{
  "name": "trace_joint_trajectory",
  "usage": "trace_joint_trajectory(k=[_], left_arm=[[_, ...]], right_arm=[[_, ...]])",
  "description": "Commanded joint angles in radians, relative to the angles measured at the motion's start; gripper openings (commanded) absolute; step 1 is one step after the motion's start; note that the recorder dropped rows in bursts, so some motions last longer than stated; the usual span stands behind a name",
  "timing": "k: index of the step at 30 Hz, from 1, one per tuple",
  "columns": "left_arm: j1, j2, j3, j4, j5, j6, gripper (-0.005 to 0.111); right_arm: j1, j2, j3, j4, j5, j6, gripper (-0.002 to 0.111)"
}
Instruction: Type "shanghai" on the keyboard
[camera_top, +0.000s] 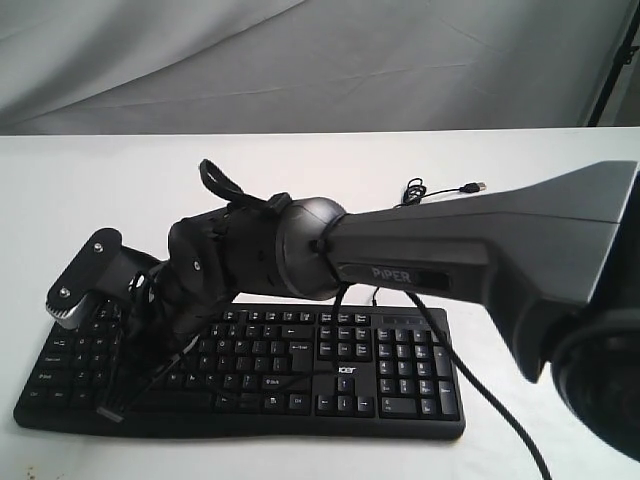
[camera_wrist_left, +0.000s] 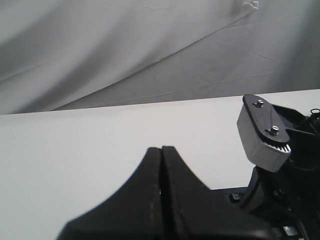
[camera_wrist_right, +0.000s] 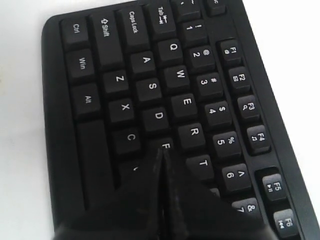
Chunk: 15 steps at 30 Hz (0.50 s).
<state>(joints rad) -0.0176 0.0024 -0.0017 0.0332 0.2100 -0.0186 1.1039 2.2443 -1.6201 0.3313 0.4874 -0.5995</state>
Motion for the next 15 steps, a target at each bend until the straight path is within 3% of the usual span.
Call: trace_joint_trajectory(k=[1, 15], left_arm=[[0.002, -0.002, 0.002, -0.005, -0.012, -0.007, 0.0], [0.002, -0.002, 0.002, -0.005, -0.012, -0.007, 0.0]], right_arm=[[-0.011, -0.004, -0.002, -0.01, 0.013, 0.006, 0.0], [-0.019, -0.004, -0.003, -0.015, -0.007, 0.004, 0.0]])
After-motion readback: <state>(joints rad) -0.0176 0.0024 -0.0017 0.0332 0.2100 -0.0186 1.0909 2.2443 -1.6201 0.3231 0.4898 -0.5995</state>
